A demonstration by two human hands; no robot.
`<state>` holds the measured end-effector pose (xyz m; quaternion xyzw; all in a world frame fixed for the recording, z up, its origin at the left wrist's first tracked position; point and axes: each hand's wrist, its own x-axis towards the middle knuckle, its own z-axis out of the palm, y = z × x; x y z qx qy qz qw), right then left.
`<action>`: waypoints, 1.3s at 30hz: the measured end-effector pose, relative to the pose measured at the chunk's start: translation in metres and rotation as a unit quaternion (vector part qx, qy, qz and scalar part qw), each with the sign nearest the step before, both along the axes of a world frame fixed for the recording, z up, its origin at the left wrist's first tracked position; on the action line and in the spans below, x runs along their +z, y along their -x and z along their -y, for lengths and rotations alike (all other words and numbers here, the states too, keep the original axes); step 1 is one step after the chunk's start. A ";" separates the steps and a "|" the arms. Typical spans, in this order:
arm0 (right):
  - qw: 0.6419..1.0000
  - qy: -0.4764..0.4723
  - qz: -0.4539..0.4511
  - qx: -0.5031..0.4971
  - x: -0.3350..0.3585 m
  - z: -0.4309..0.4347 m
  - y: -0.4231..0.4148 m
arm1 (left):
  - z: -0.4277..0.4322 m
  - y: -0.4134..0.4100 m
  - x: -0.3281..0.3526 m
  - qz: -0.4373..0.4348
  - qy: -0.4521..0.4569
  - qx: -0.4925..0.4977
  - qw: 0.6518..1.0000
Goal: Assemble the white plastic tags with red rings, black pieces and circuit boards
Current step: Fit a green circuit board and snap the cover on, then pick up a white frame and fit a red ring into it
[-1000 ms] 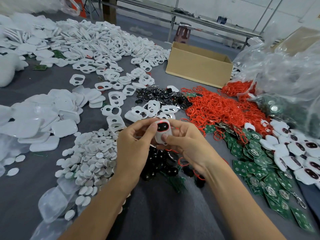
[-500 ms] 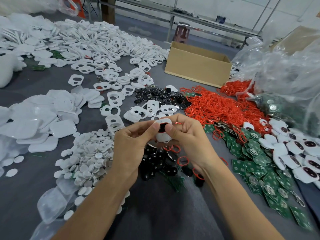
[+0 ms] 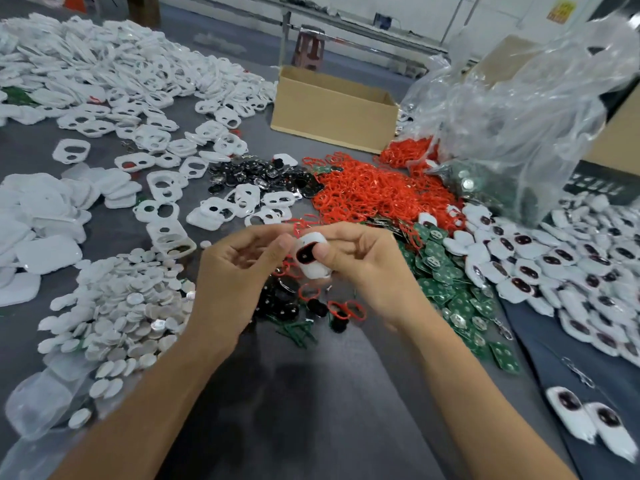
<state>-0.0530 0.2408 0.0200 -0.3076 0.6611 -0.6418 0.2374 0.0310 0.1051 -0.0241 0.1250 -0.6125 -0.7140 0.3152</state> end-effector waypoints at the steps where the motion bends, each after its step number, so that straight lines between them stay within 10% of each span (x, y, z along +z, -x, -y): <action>1: 0.998 -0.014 -0.049 -0.031 0.004 -0.016 -0.002 | 0.000 0.000 0.000 0.001 -0.004 -0.010 1.000; 7: 0.862 -0.193 -0.285 -0.373 -0.003 -0.163 -0.015 | 0.019 -0.004 0.000 0.001 -0.026 0.056 0.998; 10: 0.762 -0.281 -0.253 -0.526 -0.028 -0.240 -0.012 | 0.022 -0.002 -0.001 0.007 -0.038 0.094 0.995; 15: 0.714 -0.356 -0.208 -0.566 -0.060 -0.292 -0.010 | 0.032 -0.001 -0.002 0.028 -0.064 0.116 0.991; 20: 0.747 -0.359 -0.179 -0.530 -0.062 -0.287 -0.014 | 0.037 -0.001 -0.002 0.045 -0.071 0.117 0.990; 25: 0.707 -0.362 -0.318 -0.517 -0.043 -0.250 -0.013 | 0.037 -0.004 0.001 0.034 -0.096 0.139 0.985; 32: 0.854 -0.241 -0.386 -0.252 -0.025 -0.104 0.010 | 0.047 -0.007 0.005 0.061 -0.090 0.224 0.968; 39: 0.899 -0.214 -0.371 -0.091 -0.025 0.018 0.036 | 0.065 -0.013 0.005 0.074 -0.044 0.319 0.944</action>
